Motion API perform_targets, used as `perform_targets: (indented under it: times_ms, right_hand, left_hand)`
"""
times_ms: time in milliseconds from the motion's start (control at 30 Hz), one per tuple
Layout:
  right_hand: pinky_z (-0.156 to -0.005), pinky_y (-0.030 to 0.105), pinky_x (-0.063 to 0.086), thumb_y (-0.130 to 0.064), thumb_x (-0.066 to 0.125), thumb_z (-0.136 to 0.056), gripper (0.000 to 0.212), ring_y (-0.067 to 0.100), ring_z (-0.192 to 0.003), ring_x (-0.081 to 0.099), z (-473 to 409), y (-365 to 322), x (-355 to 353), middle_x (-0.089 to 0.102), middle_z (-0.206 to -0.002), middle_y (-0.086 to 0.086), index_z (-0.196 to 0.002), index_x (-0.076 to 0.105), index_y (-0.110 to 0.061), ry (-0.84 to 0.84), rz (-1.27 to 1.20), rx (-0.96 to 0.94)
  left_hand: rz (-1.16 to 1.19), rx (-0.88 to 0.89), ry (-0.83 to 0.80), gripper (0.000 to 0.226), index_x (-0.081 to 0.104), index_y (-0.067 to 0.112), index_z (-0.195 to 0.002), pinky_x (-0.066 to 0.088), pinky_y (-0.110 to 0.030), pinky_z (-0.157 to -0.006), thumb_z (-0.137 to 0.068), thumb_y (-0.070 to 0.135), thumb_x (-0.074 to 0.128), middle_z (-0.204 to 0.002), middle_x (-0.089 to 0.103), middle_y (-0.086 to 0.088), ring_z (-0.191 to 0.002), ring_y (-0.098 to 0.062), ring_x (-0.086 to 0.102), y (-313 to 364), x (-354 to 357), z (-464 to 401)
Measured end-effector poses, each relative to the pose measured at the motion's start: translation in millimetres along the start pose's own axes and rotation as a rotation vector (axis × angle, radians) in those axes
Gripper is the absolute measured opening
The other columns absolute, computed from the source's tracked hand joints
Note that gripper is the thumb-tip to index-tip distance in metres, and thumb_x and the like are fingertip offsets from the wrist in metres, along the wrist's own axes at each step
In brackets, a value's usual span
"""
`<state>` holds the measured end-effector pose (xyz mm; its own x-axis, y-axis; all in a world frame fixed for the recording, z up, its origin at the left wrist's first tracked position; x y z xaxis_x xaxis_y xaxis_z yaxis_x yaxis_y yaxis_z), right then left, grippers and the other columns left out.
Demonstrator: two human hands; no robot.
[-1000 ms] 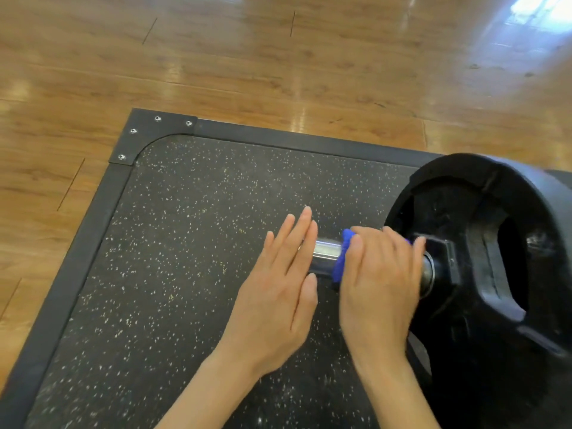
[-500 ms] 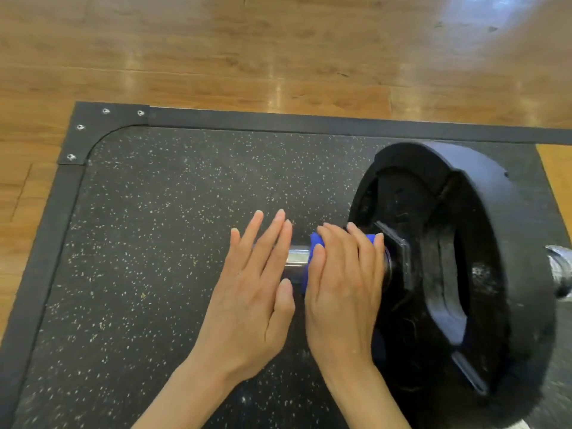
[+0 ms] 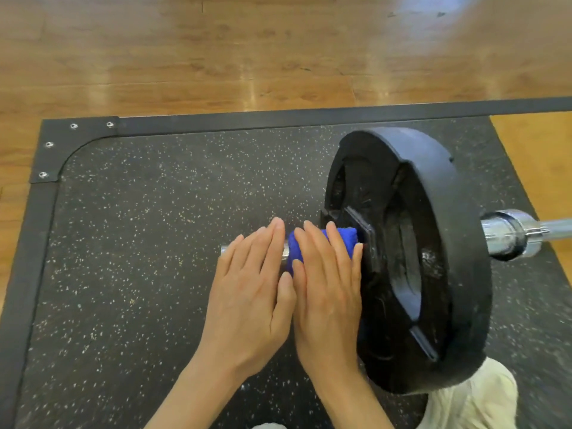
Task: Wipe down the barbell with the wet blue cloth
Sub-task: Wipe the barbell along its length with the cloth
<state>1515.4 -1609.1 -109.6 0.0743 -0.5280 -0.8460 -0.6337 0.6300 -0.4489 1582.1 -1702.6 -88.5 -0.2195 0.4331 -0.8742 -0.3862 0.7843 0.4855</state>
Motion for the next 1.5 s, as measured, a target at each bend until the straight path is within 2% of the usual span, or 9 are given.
perform_targets:
  times_ms: [200,333,500,667,833,1033,1267,1400,1500]
  right_hand:
    - [-0.122,0.047,0.024,-0.023,0.046,-0.104,0.023,0.02,-0.115,0.061,-18,-3,-4,0.069,-0.105,-0.004,-0.102,0.069,-0.017,-0.051,0.042,0.047]
    - [-0.125,0.045,0.014,-0.03,0.03,-0.109,0.043,0.024,-0.148,0.033,29,-4,-15,0.049,-0.151,0.004,-0.143,0.049,-0.011,-0.043,0.032,0.037]
    - [-0.121,0.044,0.024,-0.028,0.033,-0.107,0.04,0.026,-0.127,0.056,-1,1,-17,0.066,-0.123,0.002,-0.123,0.065,-0.011,-0.11,0.041,0.063]
    - [-0.126,0.04,0.012,-0.029,0.028,-0.109,0.049,0.023,-0.151,0.028,43,3,-32,0.044,-0.155,0.006,-0.148,0.045,-0.007,-0.111,0.072,0.039]
    - [-0.123,0.044,0.019,-0.026,0.032,-0.106,0.037,0.024,-0.131,0.053,25,-8,-33,0.065,-0.121,-0.002,-0.12,0.064,-0.014,-0.24,0.116,-0.053]
    - [-0.125,0.042,0.012,-0.027,0.032,-0.106,0.042,0.029,-0.146,0.038,51,-5,-46,0.058,-0.141,0.005,-0.134,0.059,-0.01,-0.212,0.195,0.058]
    - [-0.124,0.041,0.018,-0.029,0.03,-0.107,0.039,0.026,-0.133,0.051,49,0,-56,0.062,-0.124,-0.002,-0.123,0.063,-0.013,-0.29,0.161,0.002]
    - [-0.117,0.042,0.029,-0.025,0.03,-0.105,0.034,0.016,-0.106,0.056,46,-13,-53,0.06,-0.106,-0.009,-0.111,0.063,-0.018,-0.403,0.012,-0.045]
    - [-0.121,0.036,0.024,-0.026,0.03,-0.107,0.033,0.016,-0.113,0.055,50,-1,-63,0.059,-0.108,-0.01,-0.113,0.062,-0.02,-0.39,0.066,-0.052]
  left_hand:
    - [0.088,0.034,-0.008,0.064,0.035,0.011,-0.157,0.009,-0.034,-0.125,-0.109,0.043,0.008,-0.164,0.033,-0.002,-0.151,-0.013,0.029,4,1,24]
    - [0.04,-0.001,0.021,0.06,0.03,0.006,-0.158,0.003,-0.034,-0.127,-0.109,0.037,0.013,-0.167,0.023,-0.005,-0.154,-0.015,0.02,-5,-1,26]
    - [0.0,-0.008,-0.009,0.06,0.038,0.0,-0.153,0.009,-0.038,-0.126,-0.101,0.025,0.024,-0.16,0.039,-0.012,-0.146,-0.023,0.036,-3,6,37]
    - [0.026,-0.022,-0.025,0.061,0.04,0.001,-0.152,0.011,-0.037,-0.126,-0.096,0.022,0.028,-0.158,0.041,-0.011,-0.142,-0.022,0.041,4,3,48]
    - [0.073,0.003,-0.014,0.065,0.033,0.0,-0.155,0.006,-0.037,-0.126,-0.094,0.022,0.029,-0.164,0.03,-0.011,-0.152,-0.02,0.026,10,6,64]
    - [0.181,0.015,0.036,0.068,0.019,-0.003,-0.158,-0.004,-0.037,-0.126,-0.094,0.017,0.029,-0.169,0.011,-0.014,-0.157,-0.026,0.003,10,7,83]
    - [0.167,0.017,-0.013,0.07,0.026,-0.001,-0.157,0.001,-0.036,-0.127,-0.09,0.018,0.033,-0.168,0.017,-0.013,-0.156,-0.024,0.014,12,12,105]
    - [0.197,0.005,-0.009,0.072,0.027,-0.002,-0.155,0.002,-0.034,-0.127,-0.086,0.018,0.036,-0.168,0.019,-0.014,-0.156,-0.025,0.016,16,16,115]
    - [0.18,0.007,-0.029,0.071,0.028,-0.002,-0.154,0.003,-0.034,-0.127,-0.087,0.02,0.037,-0.166,0.023,-0.015,-0.153,-0.027,0.02,17,16,120]
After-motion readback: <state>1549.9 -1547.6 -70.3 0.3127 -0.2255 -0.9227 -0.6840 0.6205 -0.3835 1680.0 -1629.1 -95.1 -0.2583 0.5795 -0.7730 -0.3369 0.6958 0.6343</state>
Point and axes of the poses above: each hand's wrist, its own z-axis away from the middle knuckle, its own x-axis out of the palm, y = z × x, the point moved 1 cm from there along -z, towards the middle knuckle
